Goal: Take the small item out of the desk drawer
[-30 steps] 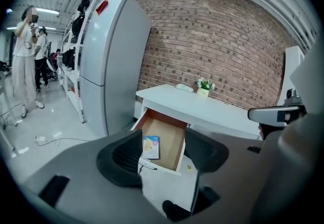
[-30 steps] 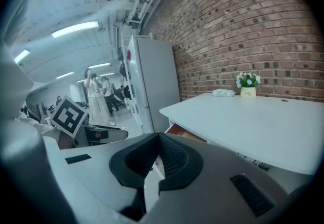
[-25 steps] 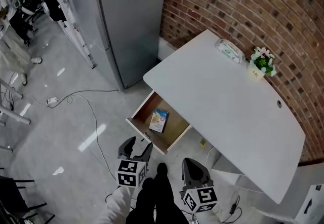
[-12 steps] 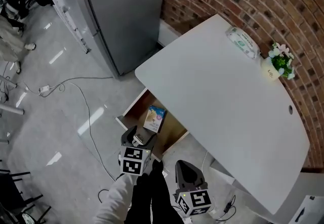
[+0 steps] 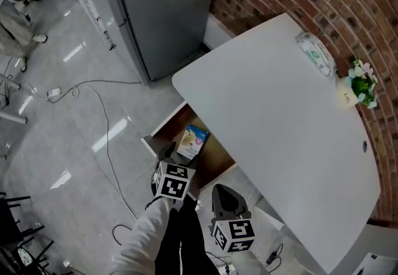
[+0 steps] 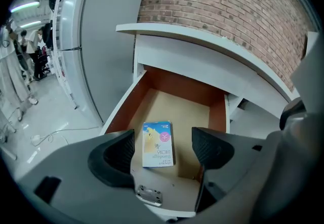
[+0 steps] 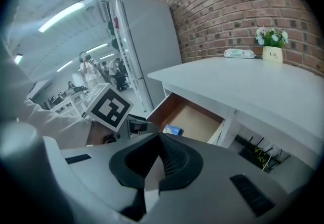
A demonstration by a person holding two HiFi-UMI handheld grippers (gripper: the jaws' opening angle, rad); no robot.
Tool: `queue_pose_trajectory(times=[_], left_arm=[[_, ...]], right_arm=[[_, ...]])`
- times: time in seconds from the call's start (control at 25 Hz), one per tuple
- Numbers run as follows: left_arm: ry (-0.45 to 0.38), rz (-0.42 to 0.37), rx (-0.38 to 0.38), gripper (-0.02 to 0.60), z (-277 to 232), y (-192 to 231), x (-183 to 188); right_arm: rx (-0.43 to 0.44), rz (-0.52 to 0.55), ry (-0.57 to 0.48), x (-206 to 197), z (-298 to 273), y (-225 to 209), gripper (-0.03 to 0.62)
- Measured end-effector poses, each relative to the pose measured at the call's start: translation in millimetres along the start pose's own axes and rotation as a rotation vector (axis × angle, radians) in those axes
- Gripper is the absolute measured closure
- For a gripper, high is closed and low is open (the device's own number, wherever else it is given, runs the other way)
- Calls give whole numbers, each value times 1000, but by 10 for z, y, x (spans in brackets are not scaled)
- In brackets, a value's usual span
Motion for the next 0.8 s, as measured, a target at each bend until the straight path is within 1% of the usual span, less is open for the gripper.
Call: queue_pose_trajectory(times=[0.08, 0.24, 0.44, 0.56, 0.68, 0.8], left_arm=[[14, -7, -6, 227, -75, 18, 9], [32, 10, -5, 225, -225, 86, 50], [93, -29, -38, 221, -477, 83, 19], [121, -36, -50, 216, -604, 83, -13], [128, -41, -39, 207, -733, 114, -34], [132, -29, -41, 206, -839, 121, -67]], right_arm=[[-4, -4, 18, -25, -101, -14, 571], [-13, -17, 49, -71, -304, -33, 571], [-27, -12, 82, -136, -467, -88, 571], [-44, -22, 99, -194, -537, -160, 571], [-56, -22, 110, -224, -583, -215, 571], [-67, -21, 117, -250, -590, -258, 571]])
Point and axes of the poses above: the fingertips, and each gripper's own axes: z backward along the fingers, y to its left, x out of its top, the point moved 3 cm from there along z, backward along the fingers, and after that the axes turned 8 degrees about -z, right-handed, at the moved point
